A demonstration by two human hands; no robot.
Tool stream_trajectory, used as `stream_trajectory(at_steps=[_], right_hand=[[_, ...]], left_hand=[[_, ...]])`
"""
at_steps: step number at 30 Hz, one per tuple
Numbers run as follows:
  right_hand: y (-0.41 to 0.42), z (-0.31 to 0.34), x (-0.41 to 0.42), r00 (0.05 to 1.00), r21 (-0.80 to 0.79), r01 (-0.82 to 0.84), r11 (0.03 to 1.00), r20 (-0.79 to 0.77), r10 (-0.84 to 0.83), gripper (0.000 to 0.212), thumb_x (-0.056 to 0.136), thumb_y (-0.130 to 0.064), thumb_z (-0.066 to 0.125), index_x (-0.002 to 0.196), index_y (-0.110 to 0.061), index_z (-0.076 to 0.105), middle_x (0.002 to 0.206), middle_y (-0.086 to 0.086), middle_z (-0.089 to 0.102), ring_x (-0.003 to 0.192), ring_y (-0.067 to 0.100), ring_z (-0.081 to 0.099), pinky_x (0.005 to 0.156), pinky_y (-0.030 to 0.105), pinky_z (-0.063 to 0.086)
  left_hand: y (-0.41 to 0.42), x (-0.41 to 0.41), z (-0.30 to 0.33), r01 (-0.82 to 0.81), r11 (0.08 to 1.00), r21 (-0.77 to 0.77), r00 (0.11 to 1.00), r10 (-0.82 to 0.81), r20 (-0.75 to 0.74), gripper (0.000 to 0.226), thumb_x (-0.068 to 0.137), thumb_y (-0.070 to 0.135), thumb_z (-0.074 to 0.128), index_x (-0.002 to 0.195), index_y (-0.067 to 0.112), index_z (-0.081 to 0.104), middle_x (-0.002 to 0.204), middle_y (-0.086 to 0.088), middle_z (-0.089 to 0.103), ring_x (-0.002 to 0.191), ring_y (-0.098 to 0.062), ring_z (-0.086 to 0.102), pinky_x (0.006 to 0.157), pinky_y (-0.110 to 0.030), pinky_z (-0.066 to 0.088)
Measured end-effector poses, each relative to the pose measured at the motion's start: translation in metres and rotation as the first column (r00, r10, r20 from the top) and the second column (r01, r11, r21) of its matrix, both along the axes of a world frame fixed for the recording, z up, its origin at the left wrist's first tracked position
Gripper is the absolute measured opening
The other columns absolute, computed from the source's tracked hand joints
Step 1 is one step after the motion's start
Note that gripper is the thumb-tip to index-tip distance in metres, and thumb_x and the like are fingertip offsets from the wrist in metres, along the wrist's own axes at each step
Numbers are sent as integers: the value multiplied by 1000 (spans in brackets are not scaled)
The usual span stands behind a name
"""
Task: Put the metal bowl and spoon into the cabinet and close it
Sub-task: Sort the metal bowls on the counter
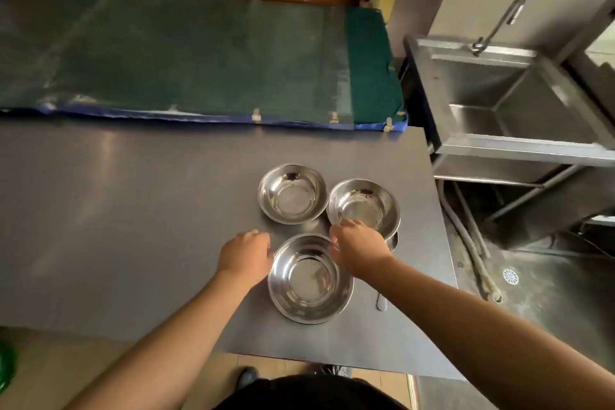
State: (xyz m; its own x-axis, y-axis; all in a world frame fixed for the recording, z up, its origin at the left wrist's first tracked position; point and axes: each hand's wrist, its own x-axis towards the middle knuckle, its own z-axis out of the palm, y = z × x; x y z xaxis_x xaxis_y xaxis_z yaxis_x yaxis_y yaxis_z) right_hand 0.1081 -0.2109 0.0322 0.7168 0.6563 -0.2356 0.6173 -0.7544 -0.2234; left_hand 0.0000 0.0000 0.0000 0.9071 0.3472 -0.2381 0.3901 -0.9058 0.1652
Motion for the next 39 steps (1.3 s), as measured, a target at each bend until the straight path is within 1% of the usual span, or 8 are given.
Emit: stream_trajectory(at_steps=[4,11,14,19,23,26,32,39], right_hand=[[-10,-21,6,994,-56,-66,996,-91,61,26,97,-35,54,112,-16,63,112,7,64,108,29,59,82,41,53],[-18,-49,10,984,-131,-95,987,-161,73,21,96,-20,52,115,-15,61,115,10,58,106,33,61,82,43,53],[-20,-56,9,983,-118,-34,992,-181,12,20,97,-13,50,114,-15,59,113,10,53,97,35,64,77,43,53],[-20,-64,2,951,-79,137,987,-267,-153,17,97,-5,47,111,-10,56,116,13,53,89,38,65,77,46,55],[-17,-68,-10,888,-49,306,951,-345,-303,32,92,5,47,119,-12,48,121,13,53,89,37,66,78,47,55],[-9,-68,-17,846,-27,399,917,-374,-379,38,93,2,47,127,-16,45,128,11,53,96,34,64,80,43,53],[18,-61,-27,821,38,459,887,-400,-408,45,97,-6,48,139,-18,41,137,11,52,105,32,63,77,33,44],[57,-36,2,850,156,440,884,-390,-354,30,96,-21,54,126,-21,51,119,4,58,91,20,62,81,37,54]], left_hand=[[-18,-8,-11,-123,992,20,987,125,-99,24,90,35,56,104,20,67,107,0,68,98,-26,64,75,-32,48],[-33,-17,-26,-213,977,30,961,215,-173,27,93,37,55,109,18,65,110,-4,69,99,-28,66,77,-34,51],[-35,-20,-35,-192,981,12,964,191,-187,24,94,37,56,104,15,61,108,-6,70,98,-30,66,74,-36,50],[-35,-16,-48,-162,980,-116,978,144,-148,21,97,24,55,113,11,49,108,-12,69,96,-35,67,66,-36,43],[-34,-15,-55,-175,956,-234,982,153,-111,34,95,9,50,128,12,44,111,-14,65,97,-37,65,72,-38,46],[-24,-16,-54,-208,930,-303,978,188,-94,41,93,7,50,133,18,43,112,-14,62,96,-37,63,73,-35,44],[17,-17,-37,-202,916,-346,978,209,-19,37,95,13,50,130,25,48,114,-10,62,98,-35,63,81,-37,49],[64,3,-14,-194,921,-339,966,239,95,41,96,16,51,136,26,50,120,-8,65,107,-34,62,88,-37,49]])
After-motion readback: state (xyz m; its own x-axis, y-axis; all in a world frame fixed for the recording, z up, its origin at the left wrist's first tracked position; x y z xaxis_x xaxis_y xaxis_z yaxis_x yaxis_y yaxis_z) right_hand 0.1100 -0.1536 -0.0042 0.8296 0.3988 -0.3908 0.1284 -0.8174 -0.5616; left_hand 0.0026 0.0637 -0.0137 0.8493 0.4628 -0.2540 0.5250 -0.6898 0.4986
